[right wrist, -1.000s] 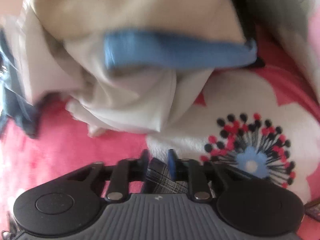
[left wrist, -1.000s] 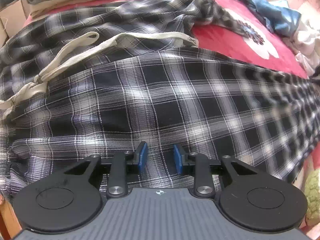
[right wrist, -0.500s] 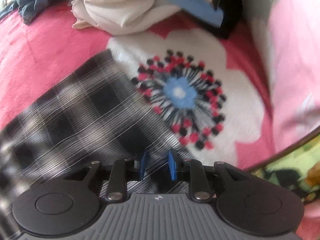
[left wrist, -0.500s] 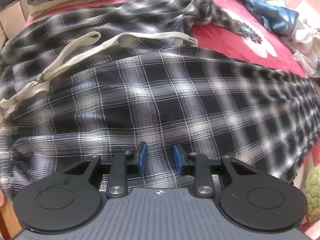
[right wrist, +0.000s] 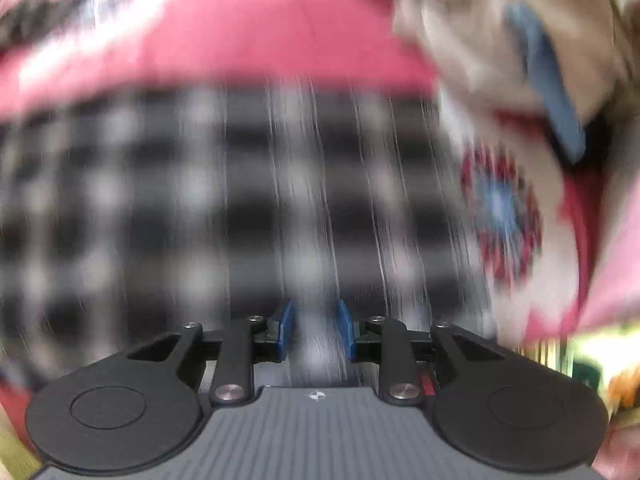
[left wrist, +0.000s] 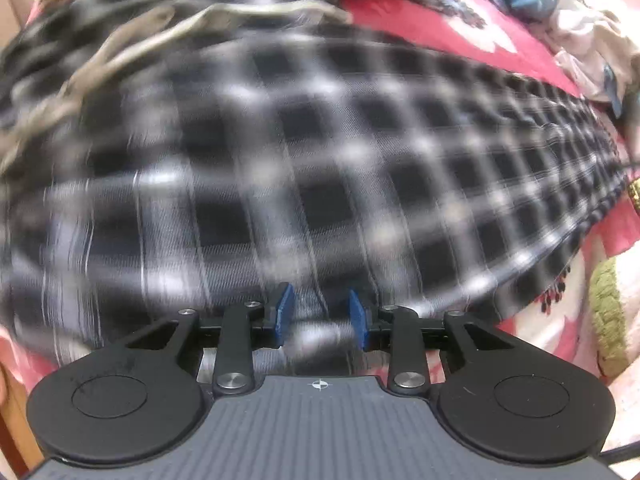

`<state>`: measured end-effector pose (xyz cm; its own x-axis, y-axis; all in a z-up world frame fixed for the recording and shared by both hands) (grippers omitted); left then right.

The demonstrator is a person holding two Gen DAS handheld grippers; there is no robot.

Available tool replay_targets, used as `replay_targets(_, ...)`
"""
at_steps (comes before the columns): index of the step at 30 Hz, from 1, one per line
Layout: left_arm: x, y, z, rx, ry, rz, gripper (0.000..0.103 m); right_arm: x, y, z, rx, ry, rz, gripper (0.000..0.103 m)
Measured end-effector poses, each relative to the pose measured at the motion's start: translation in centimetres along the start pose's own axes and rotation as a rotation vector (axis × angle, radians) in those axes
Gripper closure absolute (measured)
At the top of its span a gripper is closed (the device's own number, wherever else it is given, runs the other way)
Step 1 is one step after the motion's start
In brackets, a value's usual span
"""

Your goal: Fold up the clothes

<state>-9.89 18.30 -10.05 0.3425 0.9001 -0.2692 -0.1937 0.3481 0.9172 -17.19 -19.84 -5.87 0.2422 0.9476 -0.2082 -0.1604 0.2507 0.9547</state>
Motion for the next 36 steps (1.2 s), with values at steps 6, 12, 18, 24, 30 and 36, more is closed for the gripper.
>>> replay_targets(6, 0.8, 4.0, 1.4, -0.044, 0.014, 0.036, 0.07, -1.9, 4.6, 1.4, -0.096, -0.049, -0.036, 0.076)
replay_targets(12, -0.3, 4.7, 8.1, -0.168, -0.153, 0.078, 0.066, 5.3, 10.0, 14.2, -0.384, 0.096, 0.143, 0.074)
replay_targets(18, -3.4, 1.7, 14.2, -0.295, -0.313, 0.157, 0.063, 18.7, 11.1, 26.7, -0.445, 0.254, 0.436, 0.057)
replay_targets(24, -4.7, -1.3, 18.1, -0.369, -0.317, 0.133, 0.063, 24.4, 7.3, 33.1, -0.321, 0.182, 0.485, 0.055)
replay_targets(30, -5.0, -5.0, 20.9, -0.375, -0.306, 0.143, 0.063, 21.0, -0.3, 37.1, -0.192, -0.239, 0.546, 0.055)
replay_targets(36, -4.5, -7.3, 21.9, -0.331, -0.272, 0.135, 0.067, 22.6, 0.0, 40.1, -0.209, -0.308, 0.723, 0.054)
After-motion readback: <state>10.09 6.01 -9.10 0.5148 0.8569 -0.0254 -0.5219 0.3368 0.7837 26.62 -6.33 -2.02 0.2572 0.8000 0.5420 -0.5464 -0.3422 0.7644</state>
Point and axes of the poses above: each gripper's, at about its wrist camera, not at the fingertips, and y roughly against the way its jaws point, x to its left, z to its top, the point moved 5 cm from there along -y, roughly the way its jaws point, and after that the axes turned 2 degrees about y, right-handed, at the moved point
